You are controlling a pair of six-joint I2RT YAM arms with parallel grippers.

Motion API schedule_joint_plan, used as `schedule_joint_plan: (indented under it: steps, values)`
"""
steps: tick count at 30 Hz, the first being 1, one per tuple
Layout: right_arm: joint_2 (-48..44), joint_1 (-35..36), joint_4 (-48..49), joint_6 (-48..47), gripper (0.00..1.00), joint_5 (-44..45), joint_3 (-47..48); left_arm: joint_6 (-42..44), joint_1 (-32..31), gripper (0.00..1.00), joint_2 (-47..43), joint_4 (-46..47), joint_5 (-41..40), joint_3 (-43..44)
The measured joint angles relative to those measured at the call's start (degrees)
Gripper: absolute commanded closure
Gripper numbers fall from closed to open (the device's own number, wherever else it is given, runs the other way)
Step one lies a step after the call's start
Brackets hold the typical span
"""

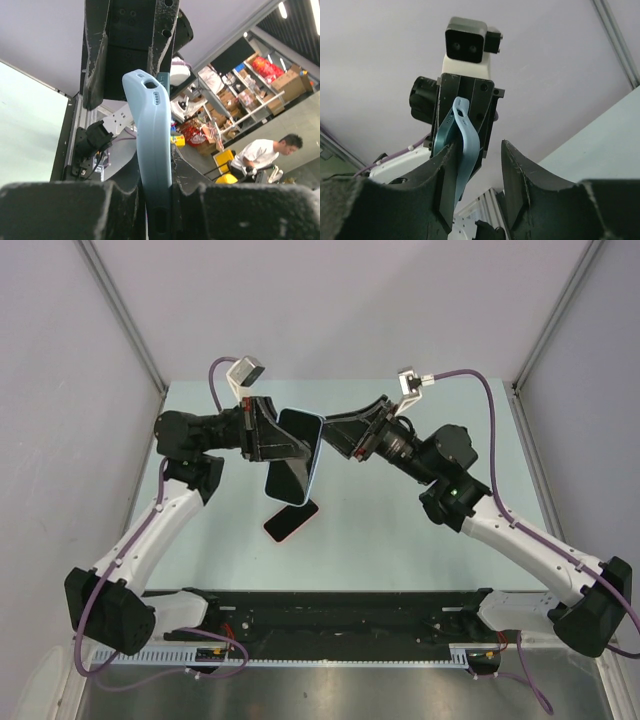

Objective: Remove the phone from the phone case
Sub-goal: Remove the phone case from the phone.

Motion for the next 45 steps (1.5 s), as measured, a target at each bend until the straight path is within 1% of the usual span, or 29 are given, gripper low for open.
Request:
schedule_joint_plan:
  steps: [5, 7, 8, 9, 10, 11, 16, 20, 22, 23, 24, 26, 27, 28, 29, 31, 32, 36, 41, 43, 44, 45]
  values:
    - [0.8, 0.2, -1.5, -0.5, 0.54, -5.2, 0.0, 0.3, 0.3, 1.0, 1.4, 4.7, 5.1, 0.0]
    - [1.7, 0.5, -1.7, -0.4, 0.61, -7.4, 0.1, 0.5, 0.8, 1.0, 2.1, 6.8, 7.6, -0.2]
    - [2.1, 0.7, -1.8, -0.4, 0.67, -8.5, 0.1, 0.5, 0.9, 1.0, 2.4, 7.6, 8.6, -0.3]
    - [2.6, 0.7, -2.0, -0.4, 0.87, -9.6, 0.1, 0.5, 1.2, 1.0, 2.7, 8.7, 9.9, -0.6]
    - [2.8, 0.8, -2.1, -0.5, 0.99, -10.5, 0.1, 0.5, 1.5, 1.0, 3.1, 9.5, 11.0, -0.9]
    - [3.0, 0.9, -2.1, -0.5, 1.0, -11.7, 0.0, 0.6, 1.7, 1.0, 3.6, 10.3, 12.0, -1.1]
    - [3.5, 0.7, -4.7, -0.7, 1.0, -11.7, -0.8, 2.4, 2.5, 1.0, 5.8, 13.5, 15.3, -2.6]
    - [4.3, -1.3, -2.6, 0.8, 1.0, -13.1, -4.4, 4.1, 2.6, 1.0, 8.3, 13.8, 16.2, -5.0]
    - [5.3, -3.1, 0.4, 2.8, 1.0, -14.3, -7.4, 4.6, 2.6, 0.9, 10.5, 14.0, 16.3, -6.5]
    - [5.9, -4.0, 1.4, 3.8, 1.0, -14.7, -8.7, 4.9, 2.6, 0.83, 12.0, 14.2, 16.2, -7.5]
    - [6.9, -5.2, 3.3, 5.3, 1.0, -15.5, -10.7, 5.0, 2.6, 0.69, 13.6, 14.3, 15.8, -8.6]
    - [8.5, -7.1, 5.2, 7.7, 1.0, -16.5, -13.6, 5.0, 2.4, 0.55, 16.9, 14.5, 14.8, -10.4]
    - [9.4, -7.9, 5.4, 8.3, 1.0, -17.3, -14.9, 4.8, 2.1, 0.42, 18.6, 14.3, 12.5, -11.2]
    - [10.3, -8.3, 4.9, 8.3, 1.0, -17.4, -15.8, 4.8, 1.6, 0.35, 20.1, 13.7, 11.8, -11.8]
    - [10.7, -9.0, 4.2, 8.2, 1.0, -17.4, -16.7, 4.9, 1.2, 0.23, 21.1, 12.5, 10.7, -12.6]
    - [10.9, -10.6, 1.1, 8.0, 1.0, -17.6, -17.7, 6.2, 0.1, 0.12, 21.8, 9.2, 8.3, -13.4]
    - [10.7, -11.2, -0.5, 7.7, 1.0, -17.6, -17.9, 7.5, -0.5, 0.01, 21.8, 7.0, 6.8, -13.4]
    - [8.7, -13.5, -7.8, 6.0, 1.0, -17.0, -18.2, 14.8, -2.6, 0.0, 20.8, -3.3, 0.4, -13.4]
    - [6.6, -15.6, -16.7, 3.5, 1.0, -17.0, -17.5, 28.1, -5.6, 0.0, 17.0, -23.4, -8.9, -10.7]
    - [6.3, -16.1, -21.4, 1.8, 1.0, -16.1, -15.7, 32.0, -5.5, 0.0, 16.0, -28.7, -13.9, -9.2]
    - [6.3, -16.2, -26.6, 0.1, 1.0, -14.5, -13.9, 33.8, -4.9, 0.0, 15.5, -31.3, -16.9, -8.5]
    - [6.4, -16.2, -29.7, -1.3, 1.0, -13.1, -12.9, 35.3, -4.1, 0.0, 14.8, -33.4, -19.6, -8.0]
